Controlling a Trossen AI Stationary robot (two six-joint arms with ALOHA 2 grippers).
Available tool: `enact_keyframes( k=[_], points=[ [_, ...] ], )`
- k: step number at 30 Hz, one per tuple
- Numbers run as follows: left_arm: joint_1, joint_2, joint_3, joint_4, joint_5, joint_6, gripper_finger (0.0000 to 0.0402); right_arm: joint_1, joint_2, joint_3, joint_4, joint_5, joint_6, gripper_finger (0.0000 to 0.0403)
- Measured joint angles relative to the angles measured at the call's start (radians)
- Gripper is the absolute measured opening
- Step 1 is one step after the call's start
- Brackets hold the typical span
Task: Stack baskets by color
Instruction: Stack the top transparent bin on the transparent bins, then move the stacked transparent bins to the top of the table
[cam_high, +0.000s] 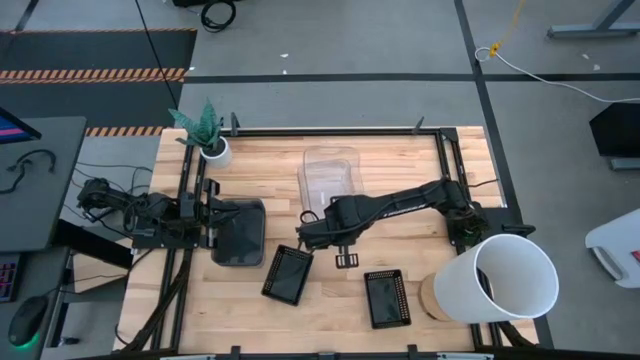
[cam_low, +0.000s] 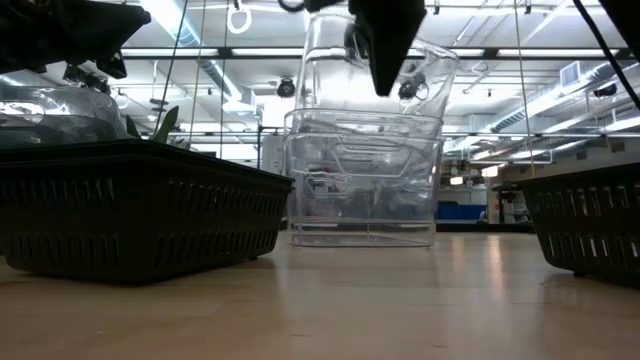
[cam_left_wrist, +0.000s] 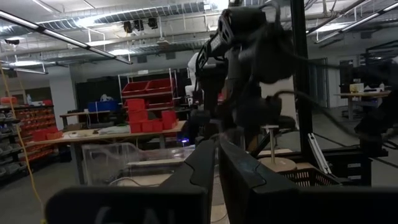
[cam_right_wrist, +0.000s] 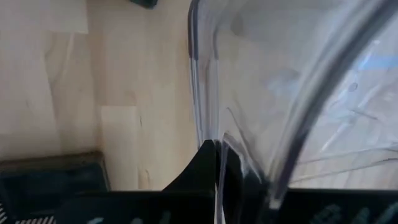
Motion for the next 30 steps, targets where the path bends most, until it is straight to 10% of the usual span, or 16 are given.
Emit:
enact_keyframes(
  k=[30],
  points=[
    [0.0, 0.0, 0.0, 0.0, 0.0, 0.0, 0.004, 0.087, -0.003, 0.069, 0.024, -0.065, -0.028, 0.0144]
  ],
)
